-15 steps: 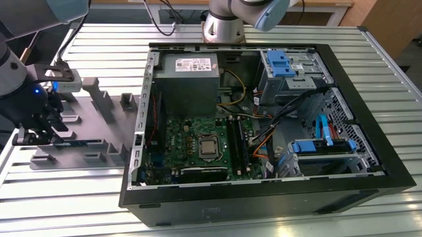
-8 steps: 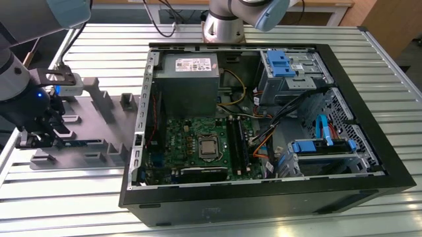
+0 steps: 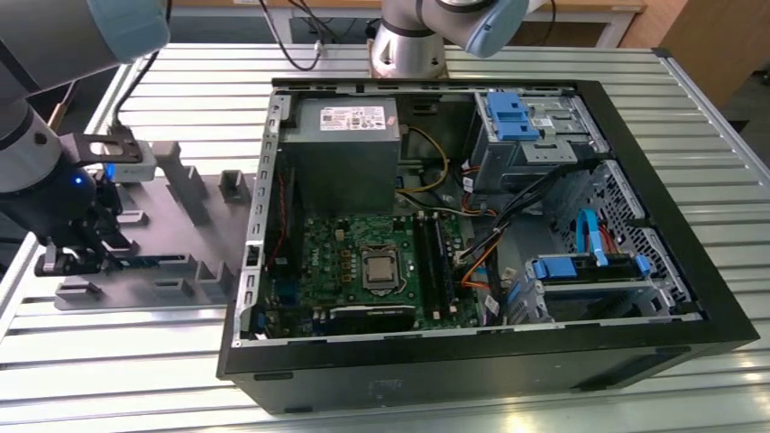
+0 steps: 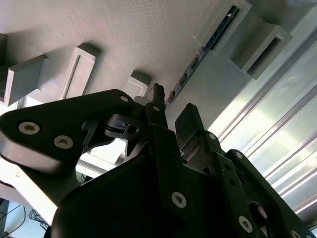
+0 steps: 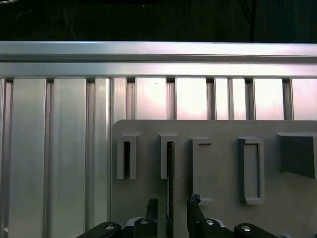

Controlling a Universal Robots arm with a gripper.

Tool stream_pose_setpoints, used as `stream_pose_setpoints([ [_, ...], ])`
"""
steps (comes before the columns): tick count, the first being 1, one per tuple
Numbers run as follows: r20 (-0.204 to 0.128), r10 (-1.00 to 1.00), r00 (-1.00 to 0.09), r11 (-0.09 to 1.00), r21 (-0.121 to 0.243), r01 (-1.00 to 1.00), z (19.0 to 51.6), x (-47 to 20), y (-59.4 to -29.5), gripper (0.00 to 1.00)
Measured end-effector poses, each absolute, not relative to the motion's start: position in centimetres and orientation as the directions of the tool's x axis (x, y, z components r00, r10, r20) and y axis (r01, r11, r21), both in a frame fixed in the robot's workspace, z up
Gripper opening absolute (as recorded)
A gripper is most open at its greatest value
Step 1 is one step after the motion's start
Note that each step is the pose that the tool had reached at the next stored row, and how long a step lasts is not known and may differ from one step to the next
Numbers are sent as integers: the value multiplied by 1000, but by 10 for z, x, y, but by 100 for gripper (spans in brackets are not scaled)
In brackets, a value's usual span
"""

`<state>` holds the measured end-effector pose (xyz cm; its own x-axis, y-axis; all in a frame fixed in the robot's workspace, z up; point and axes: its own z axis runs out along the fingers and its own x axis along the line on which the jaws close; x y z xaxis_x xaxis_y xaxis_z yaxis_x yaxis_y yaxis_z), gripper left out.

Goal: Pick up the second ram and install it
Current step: 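Pick up the second ram and move it above second insertion slot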

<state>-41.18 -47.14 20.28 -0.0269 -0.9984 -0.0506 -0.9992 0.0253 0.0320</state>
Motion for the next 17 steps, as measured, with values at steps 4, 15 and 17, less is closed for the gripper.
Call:
stream_pose_setpoints([
  [4,-51,-998,-27,25,32,-999,200,-412,-472,37],
  [15,-51,-998,-27,25,32,-999,194,-412,-472,37],
  [17,-51,-998,-27,25,32,-999,193,-412,-472,37],
])
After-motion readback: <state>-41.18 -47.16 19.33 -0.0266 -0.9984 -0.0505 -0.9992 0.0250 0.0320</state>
